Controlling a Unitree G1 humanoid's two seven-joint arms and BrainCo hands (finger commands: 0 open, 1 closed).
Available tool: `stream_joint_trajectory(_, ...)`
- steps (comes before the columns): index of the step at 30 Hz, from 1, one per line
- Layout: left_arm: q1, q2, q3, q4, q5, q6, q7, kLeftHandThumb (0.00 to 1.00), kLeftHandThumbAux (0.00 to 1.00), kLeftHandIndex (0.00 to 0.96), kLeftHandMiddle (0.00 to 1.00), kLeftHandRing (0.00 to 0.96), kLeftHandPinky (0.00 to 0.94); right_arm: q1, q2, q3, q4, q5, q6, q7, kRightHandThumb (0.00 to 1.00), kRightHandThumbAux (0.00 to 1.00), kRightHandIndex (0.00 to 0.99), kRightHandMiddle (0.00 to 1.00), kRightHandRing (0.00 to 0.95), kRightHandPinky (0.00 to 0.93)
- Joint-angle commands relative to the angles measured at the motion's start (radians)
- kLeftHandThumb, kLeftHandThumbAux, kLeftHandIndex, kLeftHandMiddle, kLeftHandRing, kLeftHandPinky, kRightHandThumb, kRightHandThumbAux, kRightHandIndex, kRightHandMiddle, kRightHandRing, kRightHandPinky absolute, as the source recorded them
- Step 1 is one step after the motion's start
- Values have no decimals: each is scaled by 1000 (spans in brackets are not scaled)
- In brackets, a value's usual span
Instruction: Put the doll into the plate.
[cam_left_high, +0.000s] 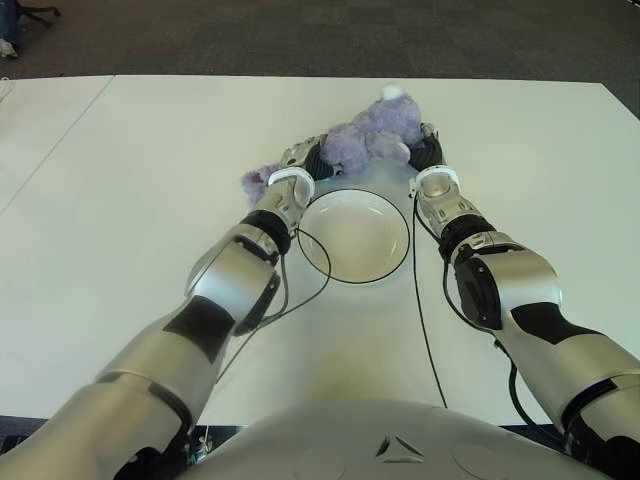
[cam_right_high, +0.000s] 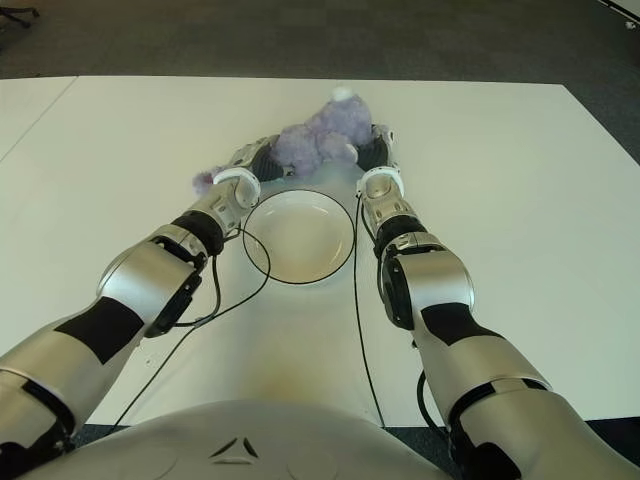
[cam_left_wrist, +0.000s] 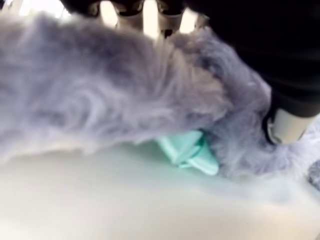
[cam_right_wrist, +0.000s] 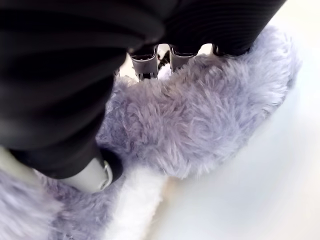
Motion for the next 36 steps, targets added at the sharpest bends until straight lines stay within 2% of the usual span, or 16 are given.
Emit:
stream_joint_trajectory(1, 52, -17, 23, 29, -15, 38, -4, 721, 688, 436, 523, 514, 541, 52, 31, -25, 36, 25, 37, 8, 707, 711, 440, 787, 794, 828)
stream_joint_trajectory(6, 49, -18, 43, 28, -19, 38, 18, 725, 690, 437, 584, 603, 632, 38, 18, -14, 35, 0, 22, 5, 709, 710, 441, 801, 808, 834)
stream_joint_trajectory(7, 48, -17, 47, 28, -19, 38, 22, 728, 690, 438, 625, 639, 676, 33, 14, -8, 34, -7, 18, 5, 709, 710, 441, 804, 811, 831)
stream_joint_trajectory(11, -12, -25, 71, 23, -33, 41, 49, 740, 691, 442, 733, 742, 780, -5, -5, 71, 26, -78, -27, -19, 711, 709, 441, 808, 815, 830)
stream_joint_trajectory(16, -70, -32, 97, 15, -47, 19, 73, 748, 692, 443, 786, 787, 799, -36, -27, 140, 20, -131, -89, -36, 714, 709, 441, 817, 825, 842)
stream_joint_trajectory(23, -133, -6, 77, -3, -30, -52, 131, 752, 693, 442, 819, 815, 818, -94, -84, 220, -6, -185, -198, -59, 719, 708, 441, 829, 835, 852)
stream_joint_trajectory(27, -177, 12, 62, -18, -23, -97, 147, 752, 694, 442, 827, 824, 823, -107, -116, 254, -19, -203, -258, -73, 721, 708, 441, 830, 837, 849)
stream_joint_trajectory(36, -248, 35, 43, -27, -19, -162, 113, 750, 695, 441, 830, 829, 818, -122, -158, 298, -44, -210, -331, -101, 722, 708, 441, 827, 834, 848)
